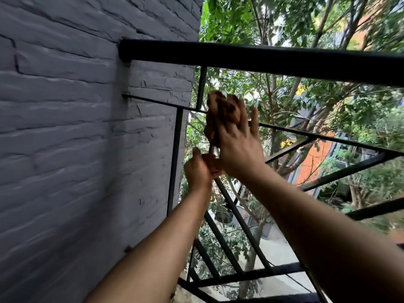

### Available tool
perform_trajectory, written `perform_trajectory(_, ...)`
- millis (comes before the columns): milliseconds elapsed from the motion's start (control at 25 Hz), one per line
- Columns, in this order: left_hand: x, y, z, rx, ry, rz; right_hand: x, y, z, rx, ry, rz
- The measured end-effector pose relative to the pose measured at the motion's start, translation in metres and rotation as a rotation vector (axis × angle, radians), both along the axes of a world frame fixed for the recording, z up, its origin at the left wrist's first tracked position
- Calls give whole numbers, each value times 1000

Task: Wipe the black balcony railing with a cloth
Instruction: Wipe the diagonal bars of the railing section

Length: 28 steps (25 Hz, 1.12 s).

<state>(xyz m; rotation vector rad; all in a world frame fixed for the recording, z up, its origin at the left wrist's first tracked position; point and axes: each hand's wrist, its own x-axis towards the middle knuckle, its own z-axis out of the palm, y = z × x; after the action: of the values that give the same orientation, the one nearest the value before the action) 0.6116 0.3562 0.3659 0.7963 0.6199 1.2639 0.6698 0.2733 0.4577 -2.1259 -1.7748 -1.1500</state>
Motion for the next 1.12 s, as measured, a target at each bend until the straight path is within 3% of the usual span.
perform_trajectory(80,-10,15,-13,-35,52,92,12,-24,-47,48,1,-6)
perform_trajectory(200,-14,11,-20,97,184,91,6,-48,-121,87,244,-35)
perform_trajectory(360,-4,3,-37,163,211,-205,-27,-42,-202,-28,649,-55)
perform_trajectory(480,-3,-2,-44,117,70,-336,-30,0,-116,93,1319,343)
perform_trajectory(520,-8,-11,-41,124,103,-317,-34,11,-81,121,1554,509)
perform_trajectory(560,-13,-14,-43,114,142,-268,-37,23,-51,186,1663,593)
perform_trajectory(600,-18,-12,-50,111,161,-252,-40,28,-36,240,1670,636)
perform_trajectory(680,-25,-5,-58,78,88,-282,-35,26,-50,206,1357,602)
perform_trajectory(760,-24,0,-64,7,53,-273,-7,2,-126,30,932,383)
perform_trajectory(840,-17,-7,-68,143,251,-234,34,-52,-206,-150,659,83)
perform_trajectory(960,-2,-22,-81,304,602,-92,58,-132,-263,-350,489,-372)
perform_trajectory(1120,15,-38,-82,297,805,90,45,-111,-249,-342,526,-485)
